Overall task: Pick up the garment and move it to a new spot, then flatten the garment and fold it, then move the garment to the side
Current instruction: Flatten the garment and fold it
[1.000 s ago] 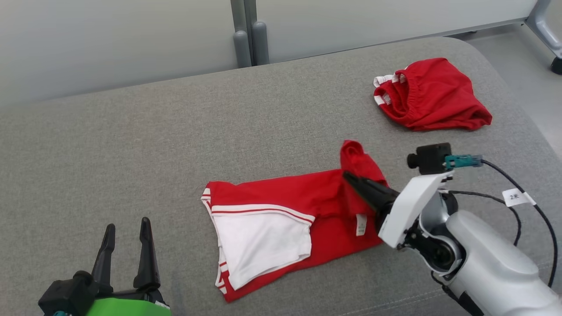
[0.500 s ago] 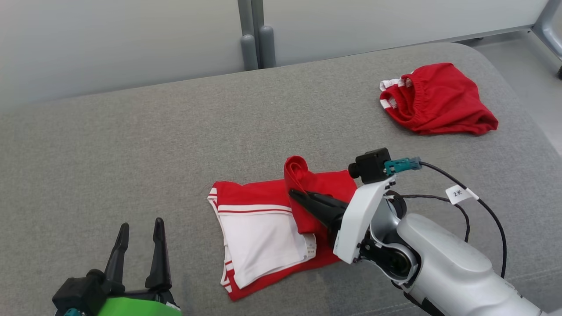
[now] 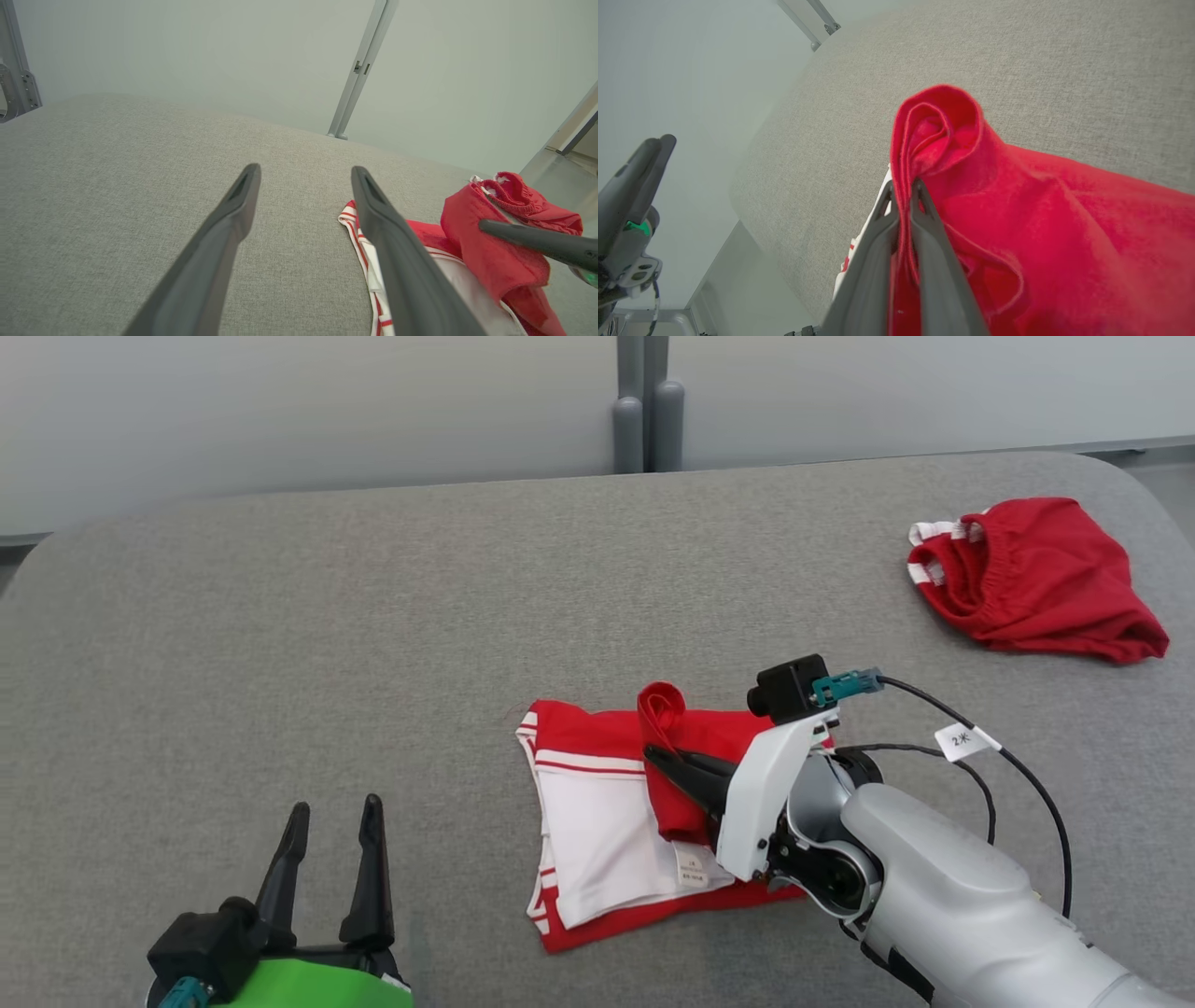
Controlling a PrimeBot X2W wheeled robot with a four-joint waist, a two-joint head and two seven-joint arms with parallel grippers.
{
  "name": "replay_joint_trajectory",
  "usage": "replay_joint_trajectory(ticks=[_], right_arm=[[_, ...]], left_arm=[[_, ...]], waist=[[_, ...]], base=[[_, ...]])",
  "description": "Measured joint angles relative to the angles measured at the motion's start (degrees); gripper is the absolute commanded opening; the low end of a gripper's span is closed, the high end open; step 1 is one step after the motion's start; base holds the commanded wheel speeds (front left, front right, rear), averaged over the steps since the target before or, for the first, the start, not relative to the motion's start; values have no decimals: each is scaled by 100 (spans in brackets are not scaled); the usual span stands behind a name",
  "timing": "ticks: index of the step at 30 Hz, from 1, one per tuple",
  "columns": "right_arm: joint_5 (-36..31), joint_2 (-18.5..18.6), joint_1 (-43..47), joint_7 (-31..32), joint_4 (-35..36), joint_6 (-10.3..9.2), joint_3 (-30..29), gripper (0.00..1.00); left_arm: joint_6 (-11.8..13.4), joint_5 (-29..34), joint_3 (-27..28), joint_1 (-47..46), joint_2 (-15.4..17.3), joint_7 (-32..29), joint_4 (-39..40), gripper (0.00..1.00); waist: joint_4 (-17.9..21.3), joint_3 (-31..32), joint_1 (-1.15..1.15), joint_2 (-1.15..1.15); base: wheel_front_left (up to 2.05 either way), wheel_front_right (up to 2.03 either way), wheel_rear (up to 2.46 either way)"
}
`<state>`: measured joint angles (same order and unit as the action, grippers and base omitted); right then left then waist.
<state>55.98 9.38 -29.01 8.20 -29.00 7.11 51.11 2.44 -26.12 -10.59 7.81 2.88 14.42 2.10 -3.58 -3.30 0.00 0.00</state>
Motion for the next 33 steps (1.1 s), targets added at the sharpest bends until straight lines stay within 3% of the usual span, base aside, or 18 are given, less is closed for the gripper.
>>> replay_joint_trajectory(ticks=[9,11,12,15,16,17,18,29,33], right_arm=[[-83,-126,-232,55,-612,0,136,0],[-110,-159,-244,67,-738,0,171,15],[-110,-182,-246,67,-792,0,196,29],[-110,-260,-253,69,-931,0,285,47],[-110,-292,-254,70,-972,0,307,58],[-110,-327,-259,80,-1006,0,337,71],[-110,-361,-273,99,-1040,0,361,98],[11,-430,-860,-506,-723,0,103,100],[5,-142,-1009,-854,-679,1,-92,100]], left_arm=[[-18,-85,-160,-104,-1,0,-159,100],[-16,-92,-196,-105,-2,0,-177,100],[-16,-94,-200,-105,-2,0,-185,100],[-16,-138,-199,-104,-2,0,-205,100],[-15,-138,-198,-104,-2,0,-215,100],[-3,-138,-179,-102,-3,0,-214,100],[11,-138,-154,-102,-3,0,-213,100],[60,-135,25,-64,-4,0,-153,100],[68,-134,78,-14,-4,0,-109,100]], waist=[[-583,-11,0,0],[-703,-4,0,0],[-757,2,0,0],[-900,34,0,0],[-937,50,0,0],[-965,70,0,0],[-984,92,0,0],[-858,207,0,0],[-720,249,0,0]], base=[[0,0,0],[0,0,0],[0,0,0],[0,0,0],[0,0,0],[0,0,0],[0,0,0],[0,0,0],[0,0,0]])
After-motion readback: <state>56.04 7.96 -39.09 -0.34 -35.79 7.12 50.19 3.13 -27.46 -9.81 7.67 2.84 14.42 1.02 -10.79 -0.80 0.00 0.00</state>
